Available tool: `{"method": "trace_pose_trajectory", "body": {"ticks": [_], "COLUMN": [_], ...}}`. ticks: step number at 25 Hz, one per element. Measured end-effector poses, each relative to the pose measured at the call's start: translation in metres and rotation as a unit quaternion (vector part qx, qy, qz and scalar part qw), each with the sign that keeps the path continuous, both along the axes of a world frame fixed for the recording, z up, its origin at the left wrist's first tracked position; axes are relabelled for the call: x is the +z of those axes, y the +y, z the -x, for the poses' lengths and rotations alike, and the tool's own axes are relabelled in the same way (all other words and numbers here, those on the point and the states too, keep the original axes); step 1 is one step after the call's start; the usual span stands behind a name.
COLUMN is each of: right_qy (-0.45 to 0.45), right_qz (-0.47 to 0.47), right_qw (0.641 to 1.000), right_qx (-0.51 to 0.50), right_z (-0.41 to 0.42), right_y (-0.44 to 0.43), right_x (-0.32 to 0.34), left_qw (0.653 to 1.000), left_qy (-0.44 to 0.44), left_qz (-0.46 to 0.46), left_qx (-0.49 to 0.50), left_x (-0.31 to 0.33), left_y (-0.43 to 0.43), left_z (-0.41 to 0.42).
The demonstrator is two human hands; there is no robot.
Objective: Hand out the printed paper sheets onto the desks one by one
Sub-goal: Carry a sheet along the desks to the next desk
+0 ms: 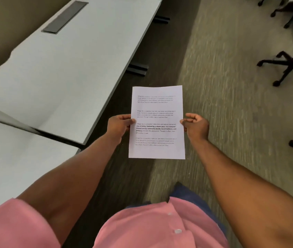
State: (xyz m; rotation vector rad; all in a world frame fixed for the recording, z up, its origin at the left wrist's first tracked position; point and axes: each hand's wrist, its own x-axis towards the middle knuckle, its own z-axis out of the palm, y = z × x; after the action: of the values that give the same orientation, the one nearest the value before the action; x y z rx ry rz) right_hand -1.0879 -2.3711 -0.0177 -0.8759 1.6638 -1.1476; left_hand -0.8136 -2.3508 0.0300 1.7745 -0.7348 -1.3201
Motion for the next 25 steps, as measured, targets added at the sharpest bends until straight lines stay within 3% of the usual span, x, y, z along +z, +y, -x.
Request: {"method": "trace_pose_trajectory", "body": {"ticks": [7, 12, 25], "right_qy": [0.003, -0.001, 0.087], "right_qz": [-0.005, -0.011, 0.014], "right_qw": [0.990, 0.968, 0.913], "right_qx": [0.140, 0.249, 0.399], "right_z": [-0.018, -0.063, -0.240], "right_y": [-0.245, -0.391, -0.645], "right_x": [-0.021, 0.008, 0.025], "left_qw": [0.991, 0.964, 0.911], "left_qy": [0.005, 0.031, 0.049], "left_qz": [0.015, 0.027, 0.061], "left_qx": [0.135, 0.261, 0.404], "left_x": [-0.016, -0.009, -0.026], "left_y": [-0.164, -0.248, -0.442], "left_z": [-0.005, -0.018, -0.133]}}
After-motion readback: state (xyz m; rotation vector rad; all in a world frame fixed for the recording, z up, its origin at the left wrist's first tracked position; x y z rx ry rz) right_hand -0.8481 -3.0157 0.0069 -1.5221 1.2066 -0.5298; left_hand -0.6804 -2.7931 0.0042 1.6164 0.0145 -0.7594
